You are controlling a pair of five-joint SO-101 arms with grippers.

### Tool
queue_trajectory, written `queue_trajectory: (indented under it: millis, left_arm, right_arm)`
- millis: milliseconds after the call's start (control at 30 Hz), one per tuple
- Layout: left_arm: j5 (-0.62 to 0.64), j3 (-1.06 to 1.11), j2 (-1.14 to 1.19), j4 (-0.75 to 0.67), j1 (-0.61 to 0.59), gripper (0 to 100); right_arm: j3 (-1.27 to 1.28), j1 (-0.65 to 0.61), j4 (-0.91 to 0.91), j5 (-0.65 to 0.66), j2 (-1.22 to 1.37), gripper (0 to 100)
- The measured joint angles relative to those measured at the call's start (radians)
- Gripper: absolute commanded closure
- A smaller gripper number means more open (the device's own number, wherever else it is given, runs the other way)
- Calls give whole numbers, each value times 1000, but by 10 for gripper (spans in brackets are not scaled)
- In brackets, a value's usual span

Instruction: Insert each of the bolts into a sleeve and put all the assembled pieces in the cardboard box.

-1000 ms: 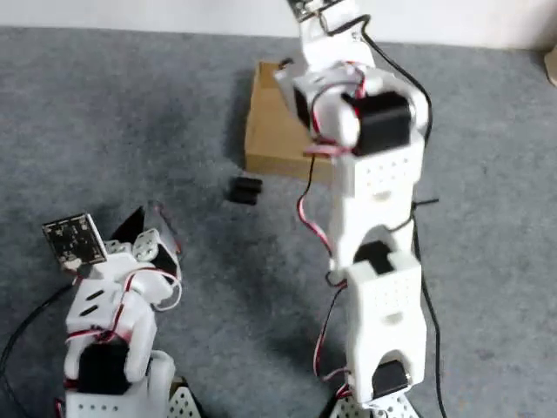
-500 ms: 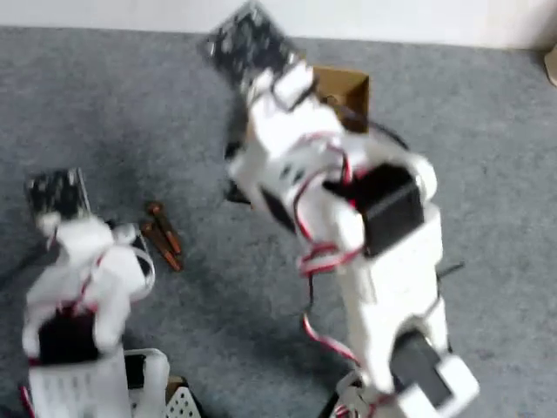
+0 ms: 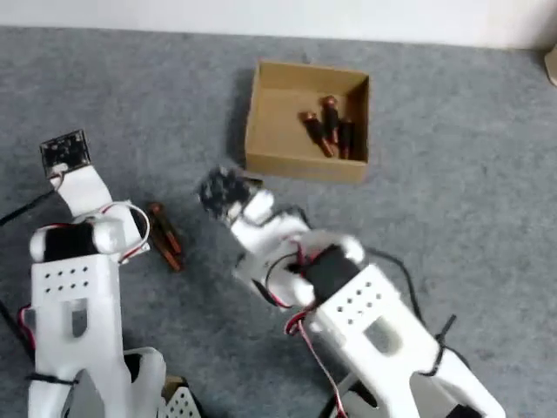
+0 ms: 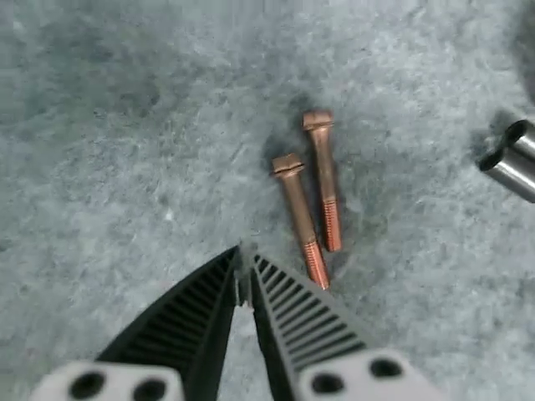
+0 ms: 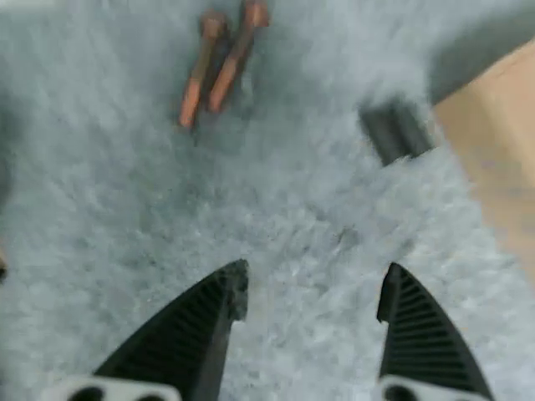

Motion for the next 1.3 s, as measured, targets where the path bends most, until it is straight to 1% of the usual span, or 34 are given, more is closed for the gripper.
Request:
queue_trajectory:
  millis: [100,233,467,633,733,833,967,1300]
  left_arm:
    - [11,51,9,-74,26,986]
    - [9,87,14,-141,52,986]
    - [9,114,15,-172,55,986]
    - [9,143,15,-232,54,986]
    - [9,143,15,-241,28,986]
    - [11,143,15,-241,5,986]
    - [11,143,15,-241,0,986]
    - [9,143,15,-247,0,986]
  right_arm:
    - [114,0,-114,0,-2,763]
    - [140,0,-203,6,41,763]
    - [140,0,-377,147,258,763]
    - [135,0,-512,212,400,763]
    - [75,0,-532,235,483,763]
    - [-20,32,-535,244,565,763]
    - [-117,63,-535,247,651,763]
    - [-298,68,-535,250,861,763]
